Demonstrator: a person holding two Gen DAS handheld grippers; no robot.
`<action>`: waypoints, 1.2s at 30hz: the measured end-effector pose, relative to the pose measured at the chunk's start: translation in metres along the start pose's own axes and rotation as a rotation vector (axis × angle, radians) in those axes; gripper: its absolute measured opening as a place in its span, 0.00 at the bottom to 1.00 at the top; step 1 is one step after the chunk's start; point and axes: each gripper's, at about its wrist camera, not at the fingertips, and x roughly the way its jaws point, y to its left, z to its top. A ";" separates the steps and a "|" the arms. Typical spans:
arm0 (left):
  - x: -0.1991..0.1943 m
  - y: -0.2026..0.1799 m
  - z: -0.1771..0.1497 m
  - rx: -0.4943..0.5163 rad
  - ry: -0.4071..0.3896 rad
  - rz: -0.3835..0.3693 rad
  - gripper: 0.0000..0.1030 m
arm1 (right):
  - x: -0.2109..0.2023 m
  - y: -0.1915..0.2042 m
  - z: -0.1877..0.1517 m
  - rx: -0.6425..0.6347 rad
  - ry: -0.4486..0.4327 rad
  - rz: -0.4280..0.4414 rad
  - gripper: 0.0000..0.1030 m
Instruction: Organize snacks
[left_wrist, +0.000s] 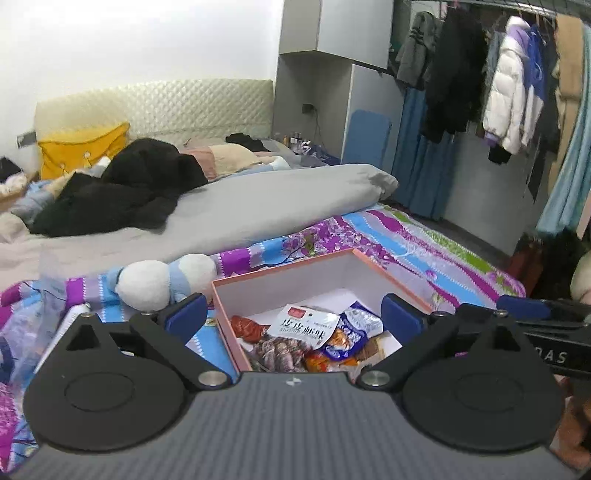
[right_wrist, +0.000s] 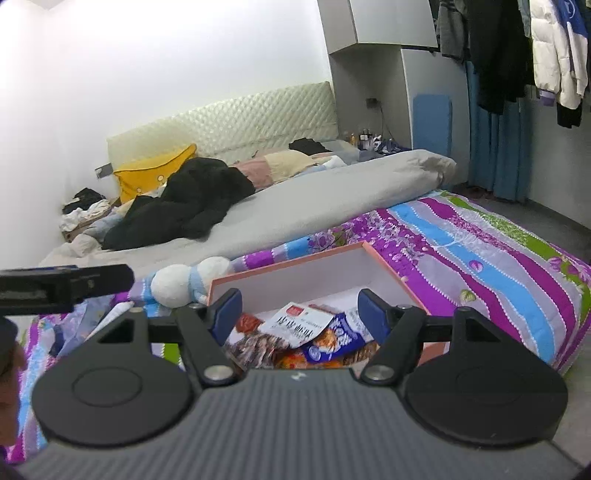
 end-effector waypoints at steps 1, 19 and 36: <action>-0.006 -0.002 -0.003 0.002 0.004 0.009 1.00 | -0.004 0.001 -0.003 -0.002 0.003 0.001 0.69; -0.053 0.010 -0.071 -0.102 0.015 0.089 1.00 | -0.033 0.005 -0.056 -0.001 0.005 0.004 0.69; -0.047 0.015 -0.081 -0.122 0.011 0.120 1.00 | -0.029 0.001 -0.070 -0.028 0.013 0.044 0.73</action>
